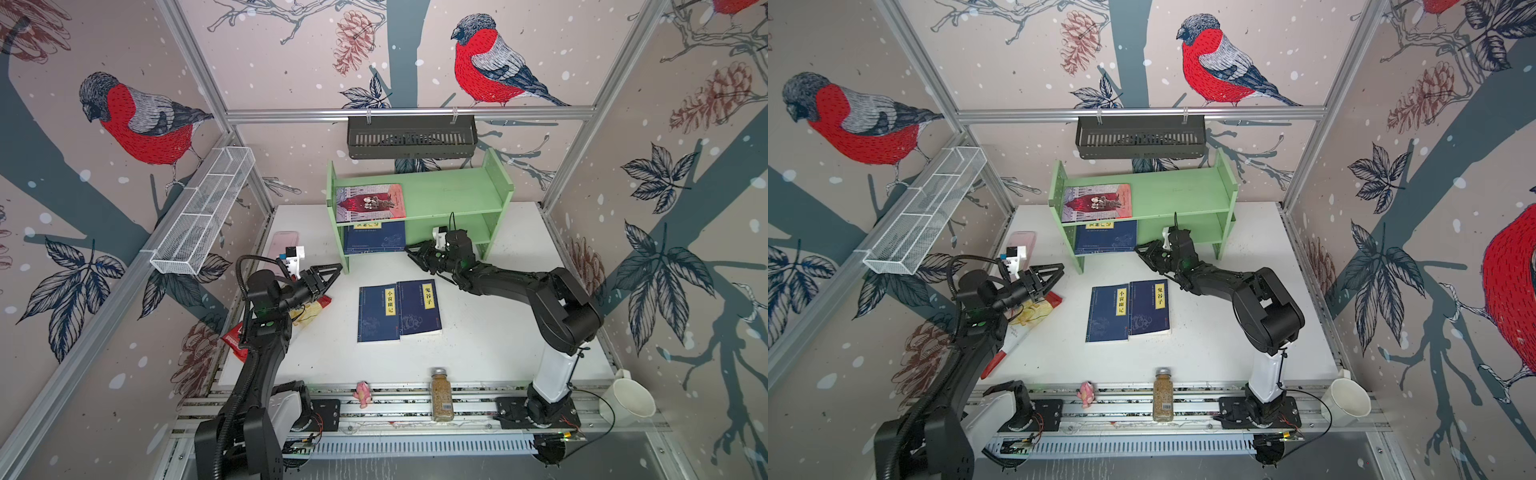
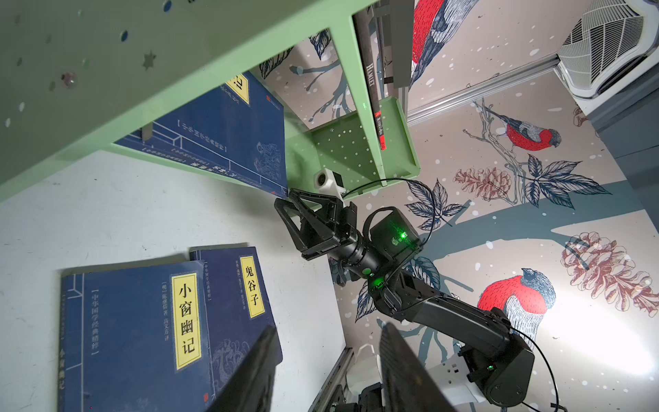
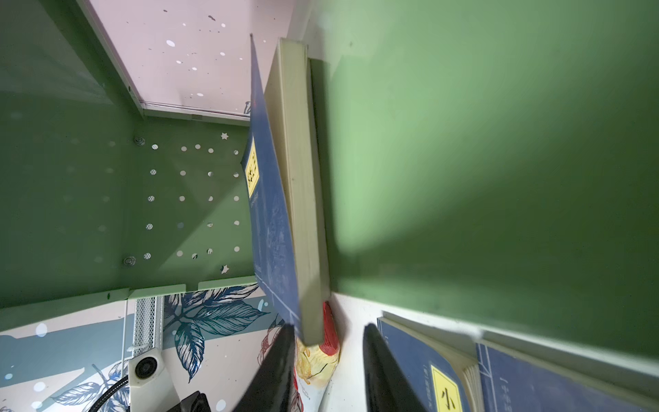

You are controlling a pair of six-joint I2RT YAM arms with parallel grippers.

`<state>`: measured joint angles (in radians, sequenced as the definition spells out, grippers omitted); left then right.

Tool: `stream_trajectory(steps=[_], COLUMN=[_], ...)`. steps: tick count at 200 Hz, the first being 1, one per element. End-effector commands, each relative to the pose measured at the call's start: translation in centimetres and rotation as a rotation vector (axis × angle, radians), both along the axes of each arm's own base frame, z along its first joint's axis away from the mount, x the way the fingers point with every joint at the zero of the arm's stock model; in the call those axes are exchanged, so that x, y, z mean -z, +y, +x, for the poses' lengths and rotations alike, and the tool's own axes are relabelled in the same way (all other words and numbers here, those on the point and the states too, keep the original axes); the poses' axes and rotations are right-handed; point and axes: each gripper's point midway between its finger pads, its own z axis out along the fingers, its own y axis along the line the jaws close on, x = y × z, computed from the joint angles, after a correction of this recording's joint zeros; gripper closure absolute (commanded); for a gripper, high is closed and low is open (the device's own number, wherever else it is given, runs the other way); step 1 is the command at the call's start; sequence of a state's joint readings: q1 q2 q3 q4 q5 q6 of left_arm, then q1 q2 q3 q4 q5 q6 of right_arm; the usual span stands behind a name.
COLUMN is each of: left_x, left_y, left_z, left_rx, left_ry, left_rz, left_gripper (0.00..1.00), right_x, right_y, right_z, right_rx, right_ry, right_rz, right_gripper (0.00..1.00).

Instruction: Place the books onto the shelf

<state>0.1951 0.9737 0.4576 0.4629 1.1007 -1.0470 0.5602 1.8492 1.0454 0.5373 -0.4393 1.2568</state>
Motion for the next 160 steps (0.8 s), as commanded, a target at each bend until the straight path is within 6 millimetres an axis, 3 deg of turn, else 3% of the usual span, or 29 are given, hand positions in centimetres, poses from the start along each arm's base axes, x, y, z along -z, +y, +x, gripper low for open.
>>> stream_trajectory(steps=[1, 160], left_x=[-0.6, -0.7], left_y=[-0.1, 0.0], left_z=[-0.2, -0.3], left_rx=[0.017, 0.013], left_ry=[-0.045, -0.049], left_rz=[0.005, 0.006], left_gripper=[0.52, 0.52], right_x=[-1.2, -1.1], right_y=[0.1, 0.4], right_z=[0.3, 1.6], right_rx=[0.002, -0.009], right_ry=[-0.058, -0.094], right_rz=[-0.023, -0.108], right_gripper=[0.72, 0.89])
